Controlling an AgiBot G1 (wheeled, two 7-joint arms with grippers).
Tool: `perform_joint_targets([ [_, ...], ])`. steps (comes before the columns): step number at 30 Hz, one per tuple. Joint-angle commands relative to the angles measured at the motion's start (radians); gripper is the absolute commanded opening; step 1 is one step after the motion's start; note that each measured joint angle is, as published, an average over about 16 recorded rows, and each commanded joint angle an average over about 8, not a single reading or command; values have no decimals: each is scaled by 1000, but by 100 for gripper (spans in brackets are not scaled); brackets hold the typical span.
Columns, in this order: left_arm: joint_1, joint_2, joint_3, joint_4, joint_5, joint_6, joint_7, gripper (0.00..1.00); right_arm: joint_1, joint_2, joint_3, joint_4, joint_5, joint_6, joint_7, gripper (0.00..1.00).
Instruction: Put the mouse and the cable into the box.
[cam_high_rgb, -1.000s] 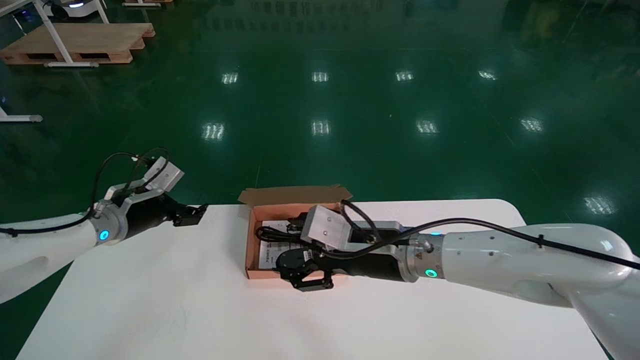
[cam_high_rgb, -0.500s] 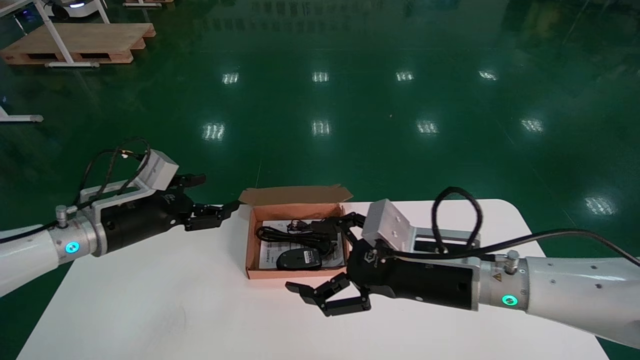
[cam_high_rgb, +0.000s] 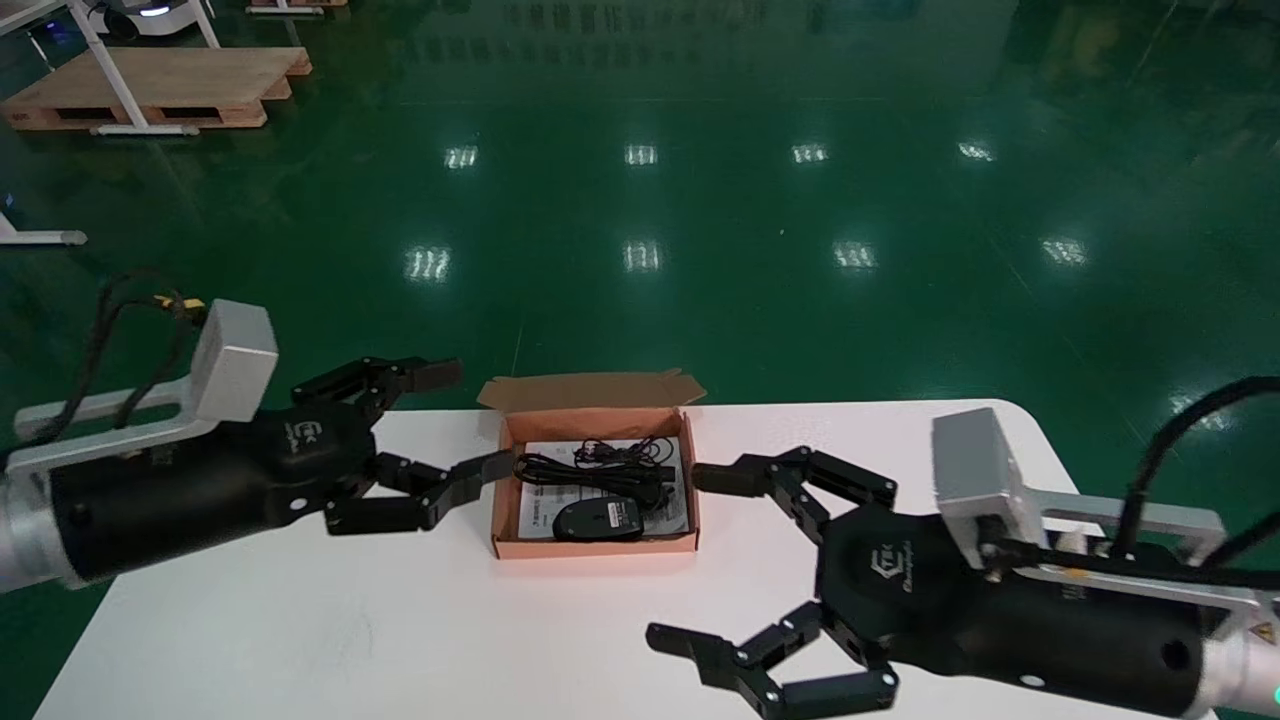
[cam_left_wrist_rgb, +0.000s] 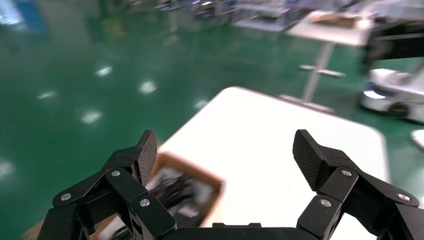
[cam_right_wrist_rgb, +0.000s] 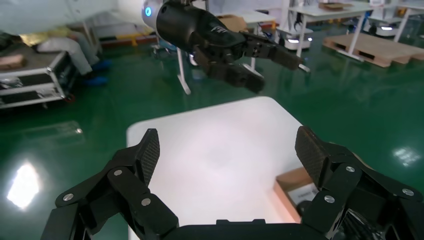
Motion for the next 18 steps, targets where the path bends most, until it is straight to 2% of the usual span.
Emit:
perform_joint_targets([
  [1, 21, -23, -17, -45, -31, 46, -10, 100, -21, 25, 33, 22, 18, -29, 16, 100],
  [9, 102, -116, -83, -222, -155, 226, -49, 100, -101, 119, 156, 105, 87, -137, 76, 100],
  [18, 150, -170, -122, -332, -229, 339, -70, 100, -127, 150, 200, 133, 111, -175, 89, 100],
])
